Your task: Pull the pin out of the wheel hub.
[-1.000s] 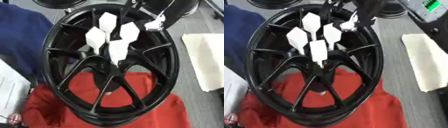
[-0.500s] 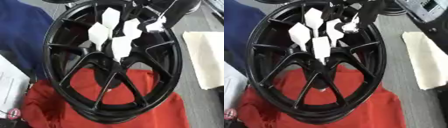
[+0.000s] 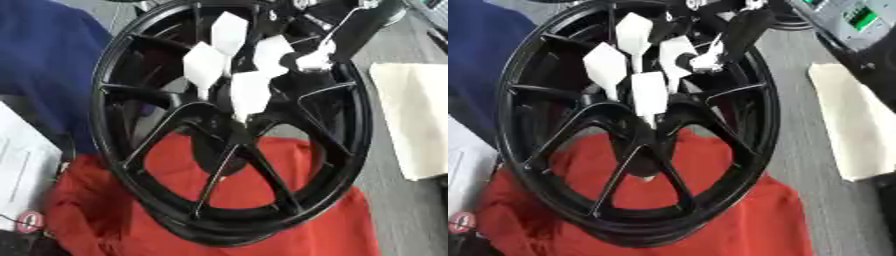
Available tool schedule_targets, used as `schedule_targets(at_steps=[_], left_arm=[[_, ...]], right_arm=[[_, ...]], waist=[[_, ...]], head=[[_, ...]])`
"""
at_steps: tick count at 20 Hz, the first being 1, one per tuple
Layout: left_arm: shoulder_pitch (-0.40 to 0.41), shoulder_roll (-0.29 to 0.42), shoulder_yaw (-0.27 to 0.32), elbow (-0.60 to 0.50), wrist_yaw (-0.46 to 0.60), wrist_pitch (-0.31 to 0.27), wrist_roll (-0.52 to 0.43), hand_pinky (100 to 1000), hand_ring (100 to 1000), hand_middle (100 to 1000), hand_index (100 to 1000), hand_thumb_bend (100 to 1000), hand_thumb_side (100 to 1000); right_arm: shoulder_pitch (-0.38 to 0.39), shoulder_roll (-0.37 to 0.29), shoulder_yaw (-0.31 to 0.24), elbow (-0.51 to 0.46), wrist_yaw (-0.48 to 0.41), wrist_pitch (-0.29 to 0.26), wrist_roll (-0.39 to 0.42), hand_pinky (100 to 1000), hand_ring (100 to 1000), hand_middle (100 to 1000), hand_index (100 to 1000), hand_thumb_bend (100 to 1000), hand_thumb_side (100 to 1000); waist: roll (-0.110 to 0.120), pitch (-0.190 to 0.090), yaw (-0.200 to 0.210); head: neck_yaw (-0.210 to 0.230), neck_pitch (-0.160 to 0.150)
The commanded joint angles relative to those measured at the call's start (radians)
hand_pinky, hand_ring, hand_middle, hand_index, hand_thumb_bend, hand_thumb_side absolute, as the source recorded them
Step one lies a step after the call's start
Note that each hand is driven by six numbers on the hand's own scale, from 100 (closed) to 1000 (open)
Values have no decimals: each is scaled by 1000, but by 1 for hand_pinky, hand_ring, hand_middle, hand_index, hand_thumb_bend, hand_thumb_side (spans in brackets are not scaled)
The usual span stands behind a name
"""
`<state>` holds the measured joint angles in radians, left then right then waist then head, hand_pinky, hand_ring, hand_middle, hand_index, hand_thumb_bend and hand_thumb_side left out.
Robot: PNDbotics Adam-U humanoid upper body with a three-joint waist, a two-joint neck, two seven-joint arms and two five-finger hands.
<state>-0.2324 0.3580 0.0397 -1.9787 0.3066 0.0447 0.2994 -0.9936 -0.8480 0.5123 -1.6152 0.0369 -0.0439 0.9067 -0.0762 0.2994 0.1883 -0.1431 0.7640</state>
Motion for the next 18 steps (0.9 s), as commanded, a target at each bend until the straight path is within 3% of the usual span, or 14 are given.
schedule_targets(at_steps=[1, 8, 15, 18], left_arm=[[-13, 5, -1, -21, 0, -2, -5, 790, 800, 660, 711, 256, 650], [-14, 1, -1, -21, -1, -2, -6, 791, 801, 660, 711, 252, 652], [-15, -5, -1, -21, -3, -2, -8, 792, 801, 660, 710, 251, 656], [-14, -7, -1, -21, -3, -1, -8, 792, 802, 659, 710, 249, 657]], right_arm=[[-12, -20, -7, 8, 20, -10, 0, 916, 1000, 877, 924, 136, 350], [-10, -11, -1, 38, 50, -16, 0, 906, 987, 867, 916, 139, 320], [-13, 1, -10, 65, 73, -5, 0, 897, 970, 851, 904, 159, 211], [-12, 3, -15, 77, 88, -1, -2, 895, 967, 847, 904, 158, 211]], waist=[[5, -10, 3], [8, 2, 7], [9, 10, 11], [10, 13, 13]], head=[[-2, 6], [-9, 3], [-14, -4], [-15, -8]])
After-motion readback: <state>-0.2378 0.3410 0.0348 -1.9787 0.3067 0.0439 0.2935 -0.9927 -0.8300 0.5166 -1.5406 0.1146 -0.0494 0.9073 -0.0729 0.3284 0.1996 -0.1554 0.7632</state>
